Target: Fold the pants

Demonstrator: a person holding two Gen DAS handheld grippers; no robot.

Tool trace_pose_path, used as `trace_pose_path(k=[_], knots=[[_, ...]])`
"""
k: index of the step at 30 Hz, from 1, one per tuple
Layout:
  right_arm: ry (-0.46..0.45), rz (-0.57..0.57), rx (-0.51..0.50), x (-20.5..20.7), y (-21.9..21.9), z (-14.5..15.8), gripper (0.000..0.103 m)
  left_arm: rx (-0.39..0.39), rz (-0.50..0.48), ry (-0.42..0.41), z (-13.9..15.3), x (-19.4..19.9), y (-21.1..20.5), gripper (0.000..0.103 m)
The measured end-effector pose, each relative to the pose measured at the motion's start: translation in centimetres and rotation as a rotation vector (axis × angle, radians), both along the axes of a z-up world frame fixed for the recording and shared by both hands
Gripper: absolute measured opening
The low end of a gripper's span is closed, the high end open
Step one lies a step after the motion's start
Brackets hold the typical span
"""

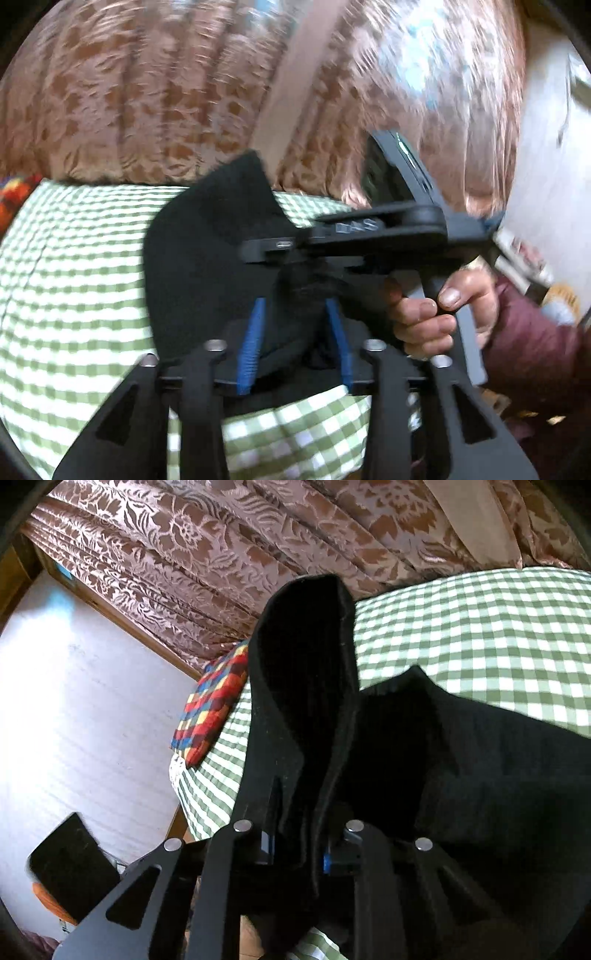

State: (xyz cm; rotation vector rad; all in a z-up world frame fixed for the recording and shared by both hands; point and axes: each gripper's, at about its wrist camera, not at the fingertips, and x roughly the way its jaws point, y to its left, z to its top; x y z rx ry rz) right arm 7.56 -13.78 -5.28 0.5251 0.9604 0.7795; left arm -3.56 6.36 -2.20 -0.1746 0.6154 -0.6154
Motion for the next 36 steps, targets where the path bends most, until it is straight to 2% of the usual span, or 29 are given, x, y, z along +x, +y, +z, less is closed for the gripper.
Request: trace_pose_path(k=[3,6,10,12,15,19,24,28,30,32,34,36], knots=[[-0.015,0.004,0.023,-0.3,-0.2,1.2,0.015,-0.142,0.100,0.076,-0.5,0.1,5.1,0.040],[-0.039,0.012,0.032,-1.1,-0.3,2.7,0.015,-0.224,0.185,0.127,-1.3,0.3,8.7,0.040],[-0.070,0.012,0.056,-2.3,-1.4,4.8,0.015,-0.329,0.181,0.177,-2.2,1.3,9.5,0.040],[-0.097,0.002,0.059,-3.2,-2.9,6.0,0.015,-0.324,0.164,0.187,-2.2,2.0,8.3,0.040],[-0.118,-0.028,0.062,-4.3,-5.9,7.0,0.015,-0.328,0.115,0.206,-2.5,3.3,6.2,0.047],[-0.125,-0.101,0.047,-5.7,-11.3,7.0,0.015,-0.316,-0.006,0.223,-2.4,4.4,1.9,0.047],[-0.051,-0.222,-0.012,-7.0,-18.2,2.9,0.015,-0.259,-0.171,0.297,-4.0,4.8,-3.9,0.050],[0.070,-0.327,-0.073,-7.5,-22.1,-2.9,0.015,-0.181,-0.285,0.313,-5.0,3.7,-7.6,0.050],[0.108,-0.356,-0.058,-8.0,-23.1,-5.3,0.015,-0.183,-0.315,0.330,-5.1,3.6,-8.3,0.050],[0.093,-0.388,-0.020,-8.6,-23.5,-5.5,0.014,-0.178,-0.339,0.340,-5.1,3.4,-8.9,0.050],[0.055,-0.402,-0.019,-8.9,-23.7,-4.3,0.014,-0.142,-0.352,0.330,-5.0,3.1,-9.7,0.050],[0.031,-0.400,-0.031,-9.0,-23.9,-3.7,0.014,-0.140,-0.353,0.332,-4.8,3.2,-10.1,0.050]])
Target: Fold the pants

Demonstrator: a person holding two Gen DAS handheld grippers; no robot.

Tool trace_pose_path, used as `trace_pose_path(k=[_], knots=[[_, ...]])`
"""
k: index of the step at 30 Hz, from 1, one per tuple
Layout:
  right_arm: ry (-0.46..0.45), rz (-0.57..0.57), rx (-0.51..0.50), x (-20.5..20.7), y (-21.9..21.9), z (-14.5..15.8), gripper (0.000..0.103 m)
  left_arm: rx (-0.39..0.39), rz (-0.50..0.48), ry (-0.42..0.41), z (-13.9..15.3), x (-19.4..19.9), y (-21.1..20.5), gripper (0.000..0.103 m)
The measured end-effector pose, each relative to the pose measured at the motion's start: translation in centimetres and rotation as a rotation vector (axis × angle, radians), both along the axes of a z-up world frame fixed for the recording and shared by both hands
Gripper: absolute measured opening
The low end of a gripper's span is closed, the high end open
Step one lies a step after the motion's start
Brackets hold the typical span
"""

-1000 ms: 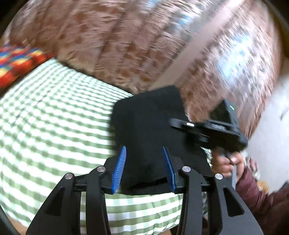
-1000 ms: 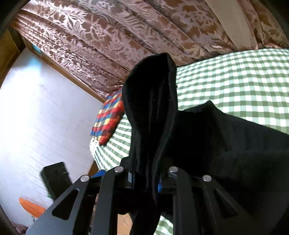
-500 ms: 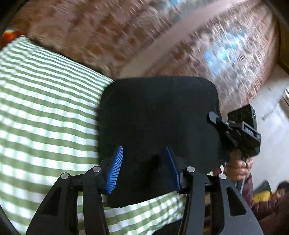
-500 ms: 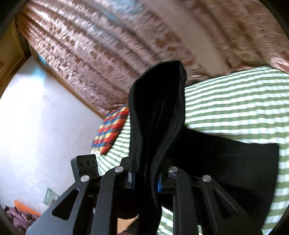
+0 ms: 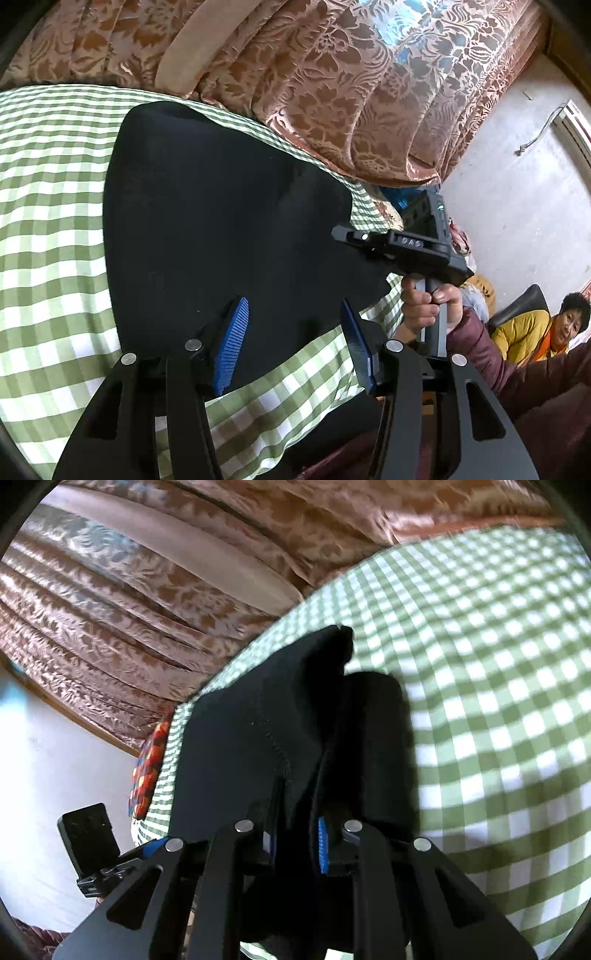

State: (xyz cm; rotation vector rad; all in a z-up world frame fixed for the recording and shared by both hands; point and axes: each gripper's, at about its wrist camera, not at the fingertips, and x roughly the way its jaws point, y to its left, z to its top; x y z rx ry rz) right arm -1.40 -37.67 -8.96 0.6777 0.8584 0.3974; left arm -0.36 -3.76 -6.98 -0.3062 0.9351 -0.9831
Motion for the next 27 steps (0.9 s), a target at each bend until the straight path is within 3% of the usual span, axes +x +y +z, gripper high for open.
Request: trace_pose_path(k=[3,6,11,15,19,24,27], knots=[[0.054,-0.034,-0.052,0.6,-0.3,-1.2,0.018,-0.008,-0.019,-0.001,0.2,0.0,-0.4,0.050],[0.056,-0.068,0.026,-0.2,-1.4,-1.7,0.020,0.022,-0.006,0.010,-0.4,0.2,-1.2,0.051],[-0.010,-0.127,0.030,-4.8,-2.6,1.3,0.024,0.003,0.011,-0.020,0.8,0.0,-0.6,0.052],[-0.041,-0.078,0.111,-8.2,-1.5,3.0,0.024,-0.026,0.065,-0.043,1.7,0.2,1.4,0.052],[0.017,-0.066,0.130,-8.8,0.2,1.6,0.025,-0.034,0.112,-0.064,2.1,0.3,2.7,0.052],[0.071,-0.141,0.167,-7.4,0.1,-0.8,0.025,-0.002,0.137,-0.080,1.6,0.0,2.8,0.052],[0.076,-0.154,0.136,-6.8,0.2,-1.0,0.009,0.026,0.126,-0.099,1.6,-0.5,2.6,0.052]])
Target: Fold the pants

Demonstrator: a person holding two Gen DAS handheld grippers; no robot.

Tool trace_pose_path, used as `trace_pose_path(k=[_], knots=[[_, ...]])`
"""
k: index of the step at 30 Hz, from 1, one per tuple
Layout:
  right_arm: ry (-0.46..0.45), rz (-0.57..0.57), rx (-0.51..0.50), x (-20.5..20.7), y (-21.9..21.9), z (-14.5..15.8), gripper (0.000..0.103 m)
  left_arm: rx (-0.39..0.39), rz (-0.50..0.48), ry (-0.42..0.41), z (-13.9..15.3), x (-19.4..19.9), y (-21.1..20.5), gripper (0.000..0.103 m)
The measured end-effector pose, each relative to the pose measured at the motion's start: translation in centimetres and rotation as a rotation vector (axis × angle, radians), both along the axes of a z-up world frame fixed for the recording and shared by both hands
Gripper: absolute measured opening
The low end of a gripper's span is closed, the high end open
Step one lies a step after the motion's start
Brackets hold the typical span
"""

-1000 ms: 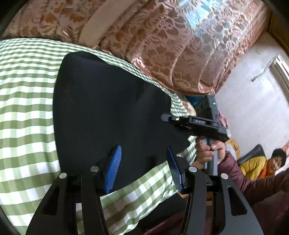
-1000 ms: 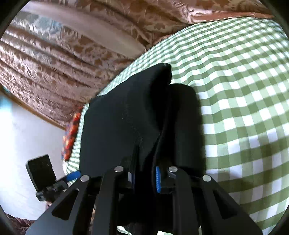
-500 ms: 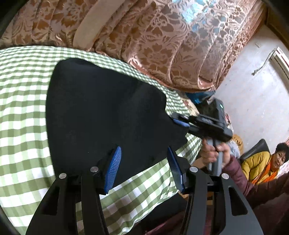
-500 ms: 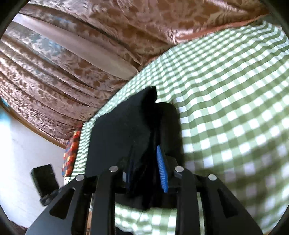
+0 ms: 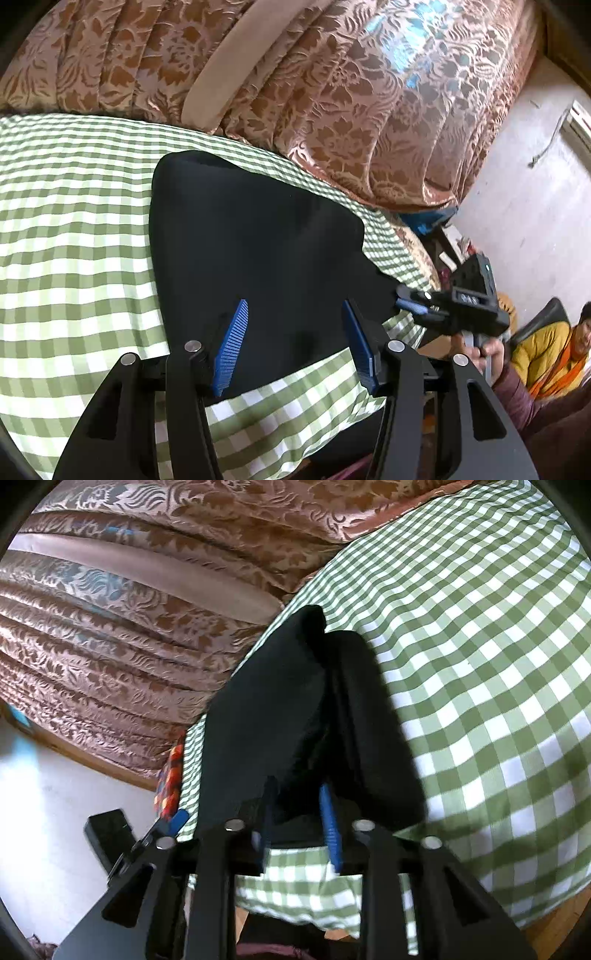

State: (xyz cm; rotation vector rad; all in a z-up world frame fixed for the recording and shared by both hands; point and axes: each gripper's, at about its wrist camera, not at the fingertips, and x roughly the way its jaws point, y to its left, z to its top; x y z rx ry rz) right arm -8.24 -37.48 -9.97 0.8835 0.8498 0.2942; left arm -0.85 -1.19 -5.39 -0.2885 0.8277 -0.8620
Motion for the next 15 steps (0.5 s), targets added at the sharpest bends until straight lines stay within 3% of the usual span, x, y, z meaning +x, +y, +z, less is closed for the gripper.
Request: trace_pose_path(k=[6,10,12,15], knots=[[-0.068,0.043,-0.092,-2.2,0.4,2.3,0.006,0.000,-0.010,-0.022,0.5,-0.4,0.2,0.052],[0.029,0.033,-0.173,-1.8,0.2,-0.5,0.006,0.053,-0.050,0.013,-0.9,-0.6,-0.5,0.052],[0.036,0.023,-0.147,-1.7,0.0,-2.0,0.005,0.094,-0.049,0.043,-2.2,-0.7,-1.1,0.052],[0.023,0.030,-0.132,-1.9,-0.1,-1.6,0.006,0.106,-0.040,0.014,-1.9,-1.2,-1.4,0.052]])
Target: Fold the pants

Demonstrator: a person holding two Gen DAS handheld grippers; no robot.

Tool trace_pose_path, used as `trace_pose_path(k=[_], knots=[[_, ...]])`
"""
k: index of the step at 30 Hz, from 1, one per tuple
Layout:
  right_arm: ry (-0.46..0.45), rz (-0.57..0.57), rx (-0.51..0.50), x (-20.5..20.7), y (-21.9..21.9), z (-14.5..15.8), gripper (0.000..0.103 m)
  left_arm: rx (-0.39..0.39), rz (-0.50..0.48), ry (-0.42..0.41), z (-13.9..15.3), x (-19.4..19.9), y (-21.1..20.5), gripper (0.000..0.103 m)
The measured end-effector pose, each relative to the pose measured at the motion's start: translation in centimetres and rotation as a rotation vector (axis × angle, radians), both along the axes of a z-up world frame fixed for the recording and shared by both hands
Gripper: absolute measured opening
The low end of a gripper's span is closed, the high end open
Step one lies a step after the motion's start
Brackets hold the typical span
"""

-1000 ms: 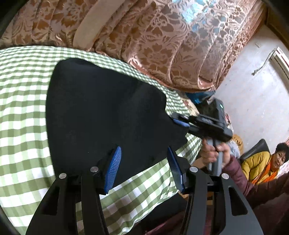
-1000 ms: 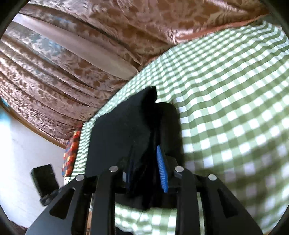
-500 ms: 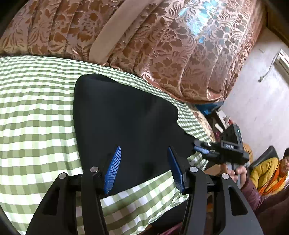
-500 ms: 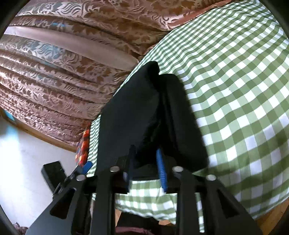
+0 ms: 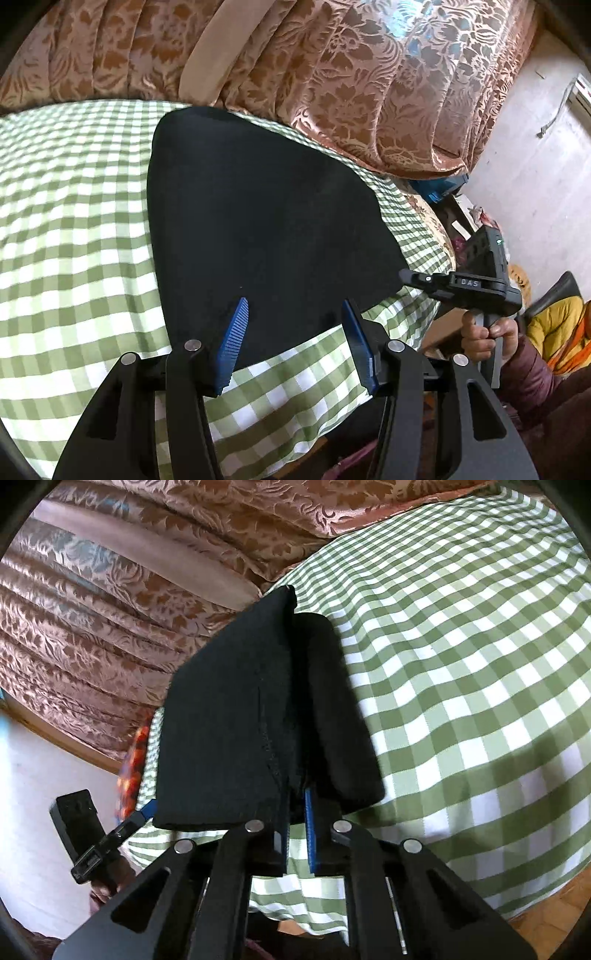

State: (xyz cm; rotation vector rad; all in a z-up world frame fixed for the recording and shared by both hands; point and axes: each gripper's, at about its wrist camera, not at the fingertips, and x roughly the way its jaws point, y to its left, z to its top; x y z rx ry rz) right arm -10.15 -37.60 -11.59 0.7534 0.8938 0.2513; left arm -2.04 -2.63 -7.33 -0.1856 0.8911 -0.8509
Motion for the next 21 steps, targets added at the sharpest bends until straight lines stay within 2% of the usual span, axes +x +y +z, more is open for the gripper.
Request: trace_pose_path(k=[3,4,5,7,9,10,11,15,17,18,20,21], knots=[[-0.015,0.020,-0.033,-0.3,-0.3,1.9,0.011,-0.011,0.005,-0.021,1.0,0.2,0.1,0.052],[-0.026,0.006,-0.057,-0.4,-0.5,2.8,0.021,-0.009,0.008,-0.041,1.5,0.3,0.1,0.052],[-0.048,-0.013,-0.087,-0.4,-0.7,4.0,0.027,-0.007,0.014,-0.055,1.8,0.5,0.1,0.052],[-0.101,-0.026,-0.130,0.1,-0.4,6.3,0.028,-0.024,0.034,-0.072,2.4,0.9,0.3,0.052],[-0.136,-0.028,-0.140,1.3,0.4,7.6,0.034,-0.032,0.059,-0.089,2.8,1.5,0.4,0.052],[-0.164,-0.037,-0.148,2.6,1.2,8.5,0.049,-0.029,0.067,-0.094,2.9,1.8,0.4,0.052],[-0.178,-0.043,-0.149,3.6,1.8,8.8,0.058,-0.027,0.071,-0.094,2.9,2.0,0.2,0.052],[-0.196,-0.055,-0.138,8.9,4.3,8.6,0.060,0.011,0.071,-0.113,2.7,2.1,-0.9,0.052],[-0.143,-0.083,-0.147,11.7,5.0,7.1,0.060,0.022,0.058,-0.113,2.4,1.9,-1.5,0.052],[-0.111,-0.099,-0.173,12.8,5.2,6.2,0.060,0.034,0.041,-0.097,2.0,1.7,-2.1,0.052],[-0.017,-0.152,-0.305,14.5,4.9,3.5,0.056,0.072,0.033,-0.081,1.0,1.5,-2.7,0.052],[0.002,-0.159,-0.318,14.9,4.3,2.0,0.052,0.112,0.044,-0.103,0.4,1.1,-3.1,0.052]])
